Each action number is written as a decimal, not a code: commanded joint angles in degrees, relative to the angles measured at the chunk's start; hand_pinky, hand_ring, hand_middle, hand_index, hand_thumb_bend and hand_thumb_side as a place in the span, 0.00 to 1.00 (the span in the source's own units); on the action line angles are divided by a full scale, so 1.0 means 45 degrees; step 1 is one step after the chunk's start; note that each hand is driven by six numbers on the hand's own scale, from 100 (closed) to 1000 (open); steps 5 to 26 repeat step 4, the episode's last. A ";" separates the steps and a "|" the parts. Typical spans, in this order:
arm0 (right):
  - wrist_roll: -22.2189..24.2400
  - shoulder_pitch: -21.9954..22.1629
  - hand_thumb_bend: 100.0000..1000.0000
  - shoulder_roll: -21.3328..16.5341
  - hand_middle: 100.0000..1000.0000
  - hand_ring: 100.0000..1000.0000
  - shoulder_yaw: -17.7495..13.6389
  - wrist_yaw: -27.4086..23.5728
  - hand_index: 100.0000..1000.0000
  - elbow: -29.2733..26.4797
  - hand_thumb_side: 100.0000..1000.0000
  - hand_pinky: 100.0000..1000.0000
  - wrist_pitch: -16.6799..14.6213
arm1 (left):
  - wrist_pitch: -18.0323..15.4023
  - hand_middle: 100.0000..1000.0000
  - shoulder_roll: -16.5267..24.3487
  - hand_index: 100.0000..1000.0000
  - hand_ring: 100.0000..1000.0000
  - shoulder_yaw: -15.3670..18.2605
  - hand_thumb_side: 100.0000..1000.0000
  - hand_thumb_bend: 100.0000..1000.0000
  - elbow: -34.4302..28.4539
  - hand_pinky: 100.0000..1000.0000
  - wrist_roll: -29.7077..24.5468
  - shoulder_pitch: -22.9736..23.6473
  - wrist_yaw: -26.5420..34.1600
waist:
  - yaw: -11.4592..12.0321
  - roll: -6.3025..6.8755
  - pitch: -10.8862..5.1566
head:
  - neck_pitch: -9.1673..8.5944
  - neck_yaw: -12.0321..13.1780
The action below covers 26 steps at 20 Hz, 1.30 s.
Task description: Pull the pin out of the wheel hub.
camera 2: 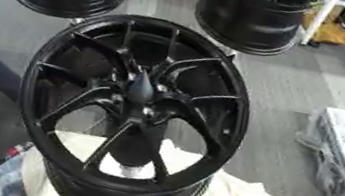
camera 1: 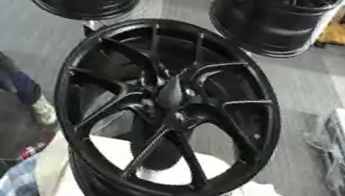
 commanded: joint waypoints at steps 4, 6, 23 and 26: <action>0.0953 -0.0067 0.00 0.0071 0.56 0.52 0.0759 -0.0511 0.75 0.0742 0.92 0.69 0.0641 | -0.1153 0.64 0.0668 0.74 0.54 0.0610 1.00 0.00 0.1620 0.66 -0.0236 0.0254 -0.2216 | -0.0002 0.0102 -0.0081 | -0.0028 -0.0031; 0.0953 -0.0067 0.00 0.0071 0.56 0.52 0.0759 -0.0511 0.75 0.0742 0.92 0.69 0.0641 | -0.1153 0.64 0.0668 0.74 0.54 0.0610 1.00 0.00 0.1620 0.66 -0.0236 0.0254 -0.2216 | -0.0002 0.0102 -0.0081 | -0.0028 -0.0031; 0.0953 -0.0067 0.00 0.0071 0.56 0.52 0.0759 -0.0511 0.75 0.0742 0.92 0.69 0.0641 | -0.1153 0.64 0.0668 0.74 0.54 0.0610 1.00 0.00 0.1620 0.66 -0.0236 0.0254 -0.2216 | -0.0002 0.0102 -0.0081 | -0.0028 -0.0031; 0.0953 -0.0067 0.00 0.0071 0.56 0.52 0.0759 -0.0511 0.75 0.0742 0.92 0.69 0.0641 | -0.1153 0.64 0.0668 0.74 0.54 0.0610 1.00 0.00 0.1620 0.66 -0.0236 0.0254 -0.2216 | -0.0002 0.0102 -0.0081 | -0.0028 -0.0031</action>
